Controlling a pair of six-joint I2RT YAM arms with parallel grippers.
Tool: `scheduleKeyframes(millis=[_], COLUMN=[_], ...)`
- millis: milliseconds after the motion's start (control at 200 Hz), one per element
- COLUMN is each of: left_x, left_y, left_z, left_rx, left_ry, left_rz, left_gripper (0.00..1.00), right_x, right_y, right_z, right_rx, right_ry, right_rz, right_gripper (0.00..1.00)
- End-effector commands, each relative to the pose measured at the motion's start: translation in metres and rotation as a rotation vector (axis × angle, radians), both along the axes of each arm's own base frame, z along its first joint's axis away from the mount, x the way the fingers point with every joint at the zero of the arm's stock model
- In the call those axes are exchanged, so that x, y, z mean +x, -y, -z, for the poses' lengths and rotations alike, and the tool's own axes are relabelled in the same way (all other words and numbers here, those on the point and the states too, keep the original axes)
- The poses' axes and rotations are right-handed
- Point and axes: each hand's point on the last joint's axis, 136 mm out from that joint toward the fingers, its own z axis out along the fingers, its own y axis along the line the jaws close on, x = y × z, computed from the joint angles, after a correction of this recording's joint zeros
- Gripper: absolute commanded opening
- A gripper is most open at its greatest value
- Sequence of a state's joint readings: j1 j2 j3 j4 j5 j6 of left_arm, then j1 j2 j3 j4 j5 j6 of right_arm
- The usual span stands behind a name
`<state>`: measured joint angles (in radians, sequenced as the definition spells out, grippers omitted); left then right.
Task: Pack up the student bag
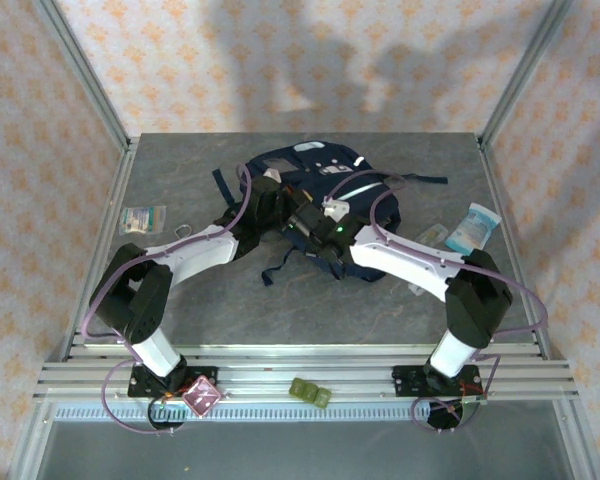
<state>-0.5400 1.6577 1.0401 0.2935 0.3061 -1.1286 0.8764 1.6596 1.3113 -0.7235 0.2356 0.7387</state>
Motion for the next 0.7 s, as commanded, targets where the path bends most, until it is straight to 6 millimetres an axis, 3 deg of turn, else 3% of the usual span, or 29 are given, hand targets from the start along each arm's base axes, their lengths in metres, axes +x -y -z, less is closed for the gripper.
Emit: scheduleKeyframes(millis=[0, 130, 290, 415, 586, 691], left_x=[0.000, 0.002, 0.003, 0.000, 0.000, 0.001], left_y=[0.020, 0.003, -0.028, -0.031, -0.038, -0.047], left_z=[-0.047, -0.045, -0.036, -0.029, -0.020, -0.019], left_rx=[-0.087, -0.016, 0.087, 0.141, 0.213, 0.246], left_ry=[0.155, 0.175, 0.179, 0.172, 0.170, 0.173], left_rz=[0.068, 0.037, -0.001, 0.018, 0.010, -0.009], left_gripper=[0.00, 0.00, 0.00, 0.00, 0.00, 0.00], right_x=[-0.001, -0.004, -0.013, -0.020, -0.017, -0.011], right_y=[0.004, 0.018, 0.046, 0.041, 0.048, 0.066], right_z=[-0.024, -0.032, -0.027, -0.027, -0.025, -0.015], right_rx=[0.002, 0.001, 0.146, 0.265, 0.167, 0.074], right_ry=[0.031, 0.035, -0.013, -0.046, -0.071, -0.054], right_rz=[-0.013, -0.022, -0.046, -0.126, -0.163, -0.120], right_gripper=[0.00, 0.00, 0.03, 0.00, 0.00, 0.00])
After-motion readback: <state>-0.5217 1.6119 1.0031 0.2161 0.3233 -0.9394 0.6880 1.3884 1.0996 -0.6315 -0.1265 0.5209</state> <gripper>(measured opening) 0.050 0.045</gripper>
